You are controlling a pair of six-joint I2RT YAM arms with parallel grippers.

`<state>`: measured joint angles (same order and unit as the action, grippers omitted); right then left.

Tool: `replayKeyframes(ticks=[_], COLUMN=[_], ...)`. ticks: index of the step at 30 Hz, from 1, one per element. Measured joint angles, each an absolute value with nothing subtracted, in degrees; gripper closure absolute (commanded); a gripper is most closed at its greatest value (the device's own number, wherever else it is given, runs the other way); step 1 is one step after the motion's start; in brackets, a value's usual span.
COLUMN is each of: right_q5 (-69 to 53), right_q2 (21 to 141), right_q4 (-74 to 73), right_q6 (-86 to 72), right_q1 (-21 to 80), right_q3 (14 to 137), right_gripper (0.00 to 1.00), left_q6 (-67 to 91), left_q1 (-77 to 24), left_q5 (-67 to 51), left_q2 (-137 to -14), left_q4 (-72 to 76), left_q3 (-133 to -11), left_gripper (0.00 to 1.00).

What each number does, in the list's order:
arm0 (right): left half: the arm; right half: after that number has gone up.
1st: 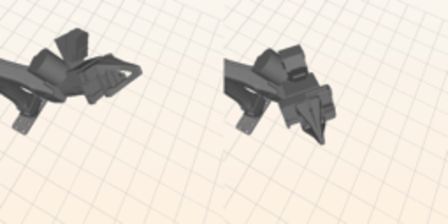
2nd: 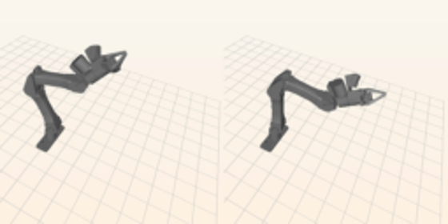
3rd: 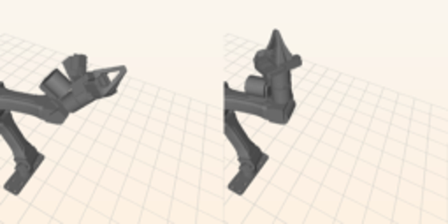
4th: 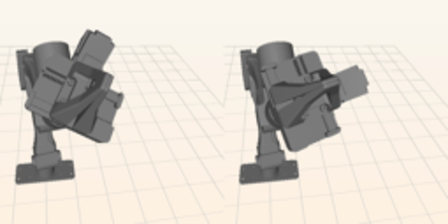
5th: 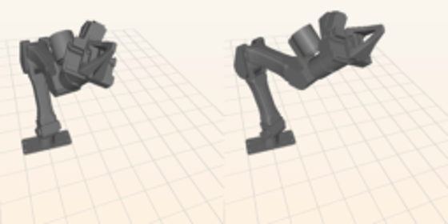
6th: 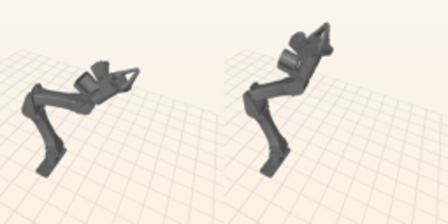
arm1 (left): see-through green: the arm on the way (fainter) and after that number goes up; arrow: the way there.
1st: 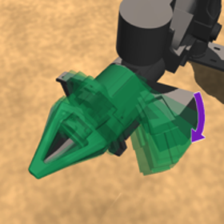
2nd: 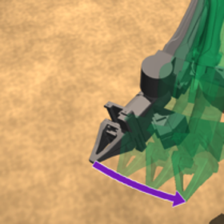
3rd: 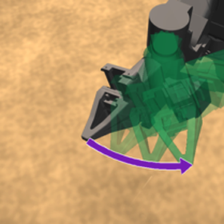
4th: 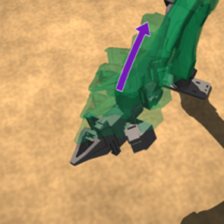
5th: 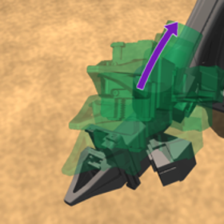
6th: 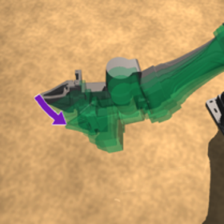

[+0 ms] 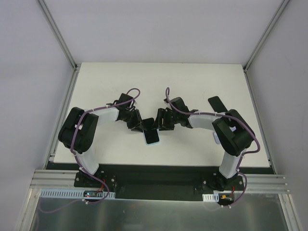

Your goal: Put the phone into the phone case

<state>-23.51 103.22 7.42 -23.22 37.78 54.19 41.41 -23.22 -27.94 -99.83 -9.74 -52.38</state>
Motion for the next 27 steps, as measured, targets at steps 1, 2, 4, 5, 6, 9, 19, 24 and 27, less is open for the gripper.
replayKeyframes(ticks=[1,2,4,5,6,9,19,24,27], right_q5=[-24.10,-24.62,-25.32,-25.93,-26.72,-29.21,-38.26,-41.06,-42.00], right_q2=[103.72,104.01,104.29,104.53,104.81,105.56,108.03,110.48,111.59], right_q4=[7.64,7.84,8.12,8.38,8.82,10.24,31.03,42.35,46.17], right_q6=[-23.27,-23.29,-23.29,-23.31,-23.64,-24.64,-38.19,-44.91,-46.83], right_q1=[37.78,37.78,37.78,37.78,37.78,37.26,33.52,32.86,32.67], right_q3=[54.41,54.63,54.87,54.94,54.96,54.94,46.30,42.63,41.67], right_gripper=[0.38,0.38,0.38,0.38,0.38,0.38,0.42,0.43,0.43], left_q6=[41.41,41.43,41.50,41.54,41.56,41.52,40.82,40.03,39.72], left_q1=[-23.22,-23.22,-23.22,-23.22,-23.22,-23.22,-23.11,-22.68,-22.48], left_q5=[-28.12,-28.42,-29.06,-29.41,-29.50,-29.63,-30.13,-30.00,-30.02], left_q2=[-99.94,-100.12,-100.42,-100.55,-100.62,-100.64,-99.92,-98.78,-98.50], left_q4=[-9.74,-9.76,-9.74,-9.69,-9.67,-9.67,-8.71,-7.90,-7.62], left_q3=[-52.45,-52.60,-52.80,-52.84,-52.84,-52.86,-52.01,-50.70,-50.30], left_gripper=[0.89,0.90,0.89,0.89,0.89,0.89,0.96,0.96,0.96])
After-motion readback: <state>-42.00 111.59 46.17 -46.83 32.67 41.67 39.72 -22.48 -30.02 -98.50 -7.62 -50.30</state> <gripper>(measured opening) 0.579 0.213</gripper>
